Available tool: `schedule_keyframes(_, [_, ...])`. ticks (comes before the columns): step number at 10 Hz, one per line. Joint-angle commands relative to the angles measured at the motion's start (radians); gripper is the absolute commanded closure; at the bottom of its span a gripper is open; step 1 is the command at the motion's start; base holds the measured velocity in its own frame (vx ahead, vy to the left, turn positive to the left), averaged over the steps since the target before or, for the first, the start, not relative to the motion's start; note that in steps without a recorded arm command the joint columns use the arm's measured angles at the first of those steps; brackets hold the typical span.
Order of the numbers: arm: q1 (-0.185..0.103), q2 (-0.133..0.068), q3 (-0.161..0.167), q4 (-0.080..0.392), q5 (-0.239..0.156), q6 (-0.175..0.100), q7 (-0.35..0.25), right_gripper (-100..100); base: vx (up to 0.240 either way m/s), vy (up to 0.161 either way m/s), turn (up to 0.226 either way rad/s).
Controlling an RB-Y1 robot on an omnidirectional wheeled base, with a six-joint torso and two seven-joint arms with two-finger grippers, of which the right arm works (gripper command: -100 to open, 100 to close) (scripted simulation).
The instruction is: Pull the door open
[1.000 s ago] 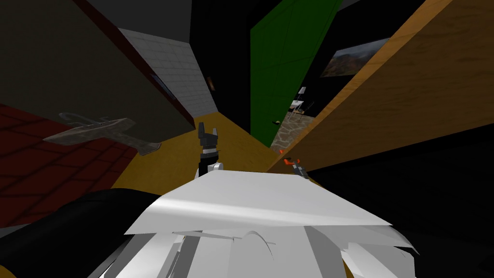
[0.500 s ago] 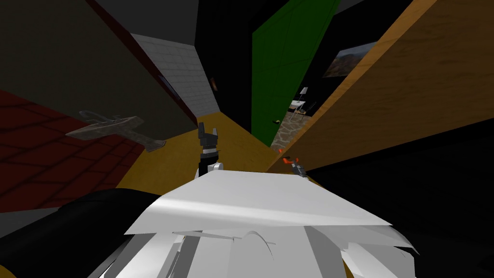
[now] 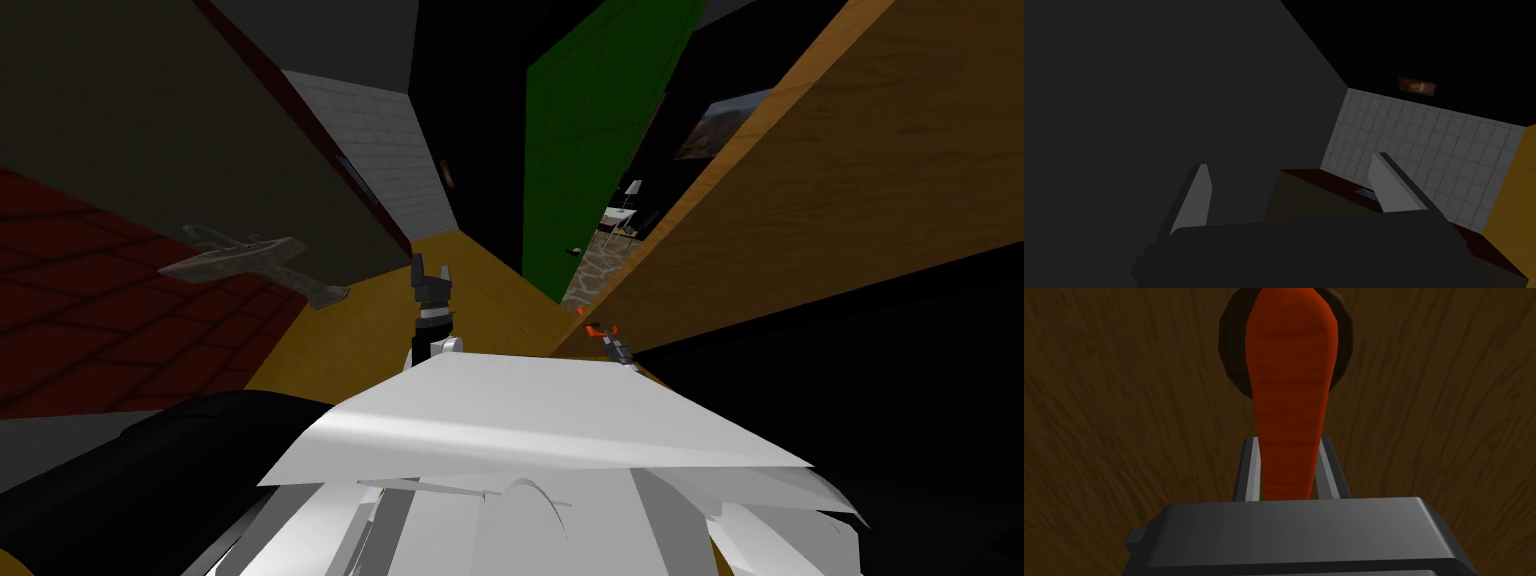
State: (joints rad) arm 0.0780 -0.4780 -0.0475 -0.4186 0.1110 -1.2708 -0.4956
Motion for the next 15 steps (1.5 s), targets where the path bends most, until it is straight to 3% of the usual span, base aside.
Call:
schedule_keyframes(1, [-0.004,0.009,0.031,-0.008,-0.016,0.004,0.008,100,-0.104,-0.039,0.069])
schedule_keyframes(6, [-0.022,0.005,0.095,-0.025,-0.075,0.036,0.025,100,-0.103,-0.035,0.056])
schedule_keyframes(7, [-0.022,0.005,0.095,-0.025,-0.075,0.036,0.025,100,-0.078,-0.032,0.022])
schedule_keyframes(8, [-0.028,0.004,0.12,-0.031,-0.098,0.048,0.032,100,-0.108,-0.036,0.074])
schedule_keyframes(9, [-0.028,0.004,0.12,-0.031,-0.098,0.048,0.032,100,-0.087,-0.037,0.054])
schedule_keyframes(15, [-0.052,0.0,0.206,-0.053,-0.177,0.09,0.056,100,-0.111,-0.053,0.058])
